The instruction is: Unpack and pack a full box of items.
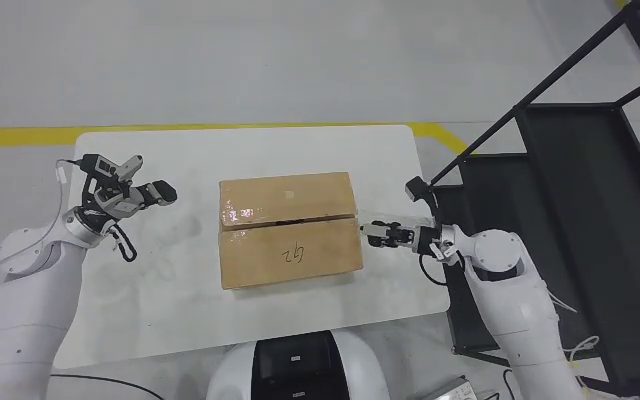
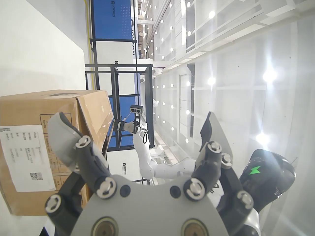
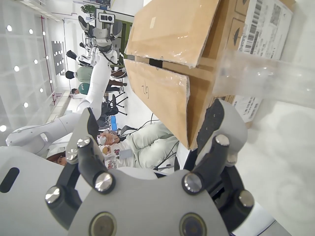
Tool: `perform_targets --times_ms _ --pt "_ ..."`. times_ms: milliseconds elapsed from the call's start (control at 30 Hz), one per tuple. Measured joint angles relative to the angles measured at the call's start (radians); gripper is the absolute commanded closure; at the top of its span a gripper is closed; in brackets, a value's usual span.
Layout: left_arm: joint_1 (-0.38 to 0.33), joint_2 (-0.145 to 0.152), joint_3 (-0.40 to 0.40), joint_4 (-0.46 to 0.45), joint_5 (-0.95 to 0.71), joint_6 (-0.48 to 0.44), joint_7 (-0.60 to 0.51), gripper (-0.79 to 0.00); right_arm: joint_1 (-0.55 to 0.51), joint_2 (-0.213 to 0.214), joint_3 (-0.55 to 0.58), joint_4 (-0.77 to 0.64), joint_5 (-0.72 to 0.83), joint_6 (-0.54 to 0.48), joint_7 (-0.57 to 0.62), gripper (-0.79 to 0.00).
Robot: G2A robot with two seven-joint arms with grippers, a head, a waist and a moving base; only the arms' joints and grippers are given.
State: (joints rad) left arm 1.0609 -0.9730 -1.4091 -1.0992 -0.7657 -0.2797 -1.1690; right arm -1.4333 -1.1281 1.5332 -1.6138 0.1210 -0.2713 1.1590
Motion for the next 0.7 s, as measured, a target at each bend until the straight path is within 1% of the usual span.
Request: perform_targets --times_ms 133,300,400,533,700 --pt "-0.005 -0.002 0.001 0.007 -0.007 0.009 -0.015 -0.785 0.023 0.001 -0.034 0.021 0.022 -0.023 0.013 -0.785" --pt "-0.014 -0.004 0.003 0.018 -0.002 0.012 -0.019 -0.785 0.057 -0.001 -0.079 0.054 0.021 -0.039 0.000 -0.785" --pt "-0.017 -0.005 0.004 0.021 0.000 0.014 -0.022 -0.785 0.077 -0.001 -0.099 0.076 0.048 -0.059 0.003 -0.785" --pt "-0.019 -0.004 -0.001 0.021 0.002 0.022 -0.033 -0.785 0.088 0.001 -0.102 0.090 0.163 -0.090 0.069 -0.785" --pt "-0.018 -0.003 -0.010 0.019 -0.003 0.031 -0.046 -0.785 0.094 0.007 -0.090 0.105 0.319 -0.099 0.174 -0.785"
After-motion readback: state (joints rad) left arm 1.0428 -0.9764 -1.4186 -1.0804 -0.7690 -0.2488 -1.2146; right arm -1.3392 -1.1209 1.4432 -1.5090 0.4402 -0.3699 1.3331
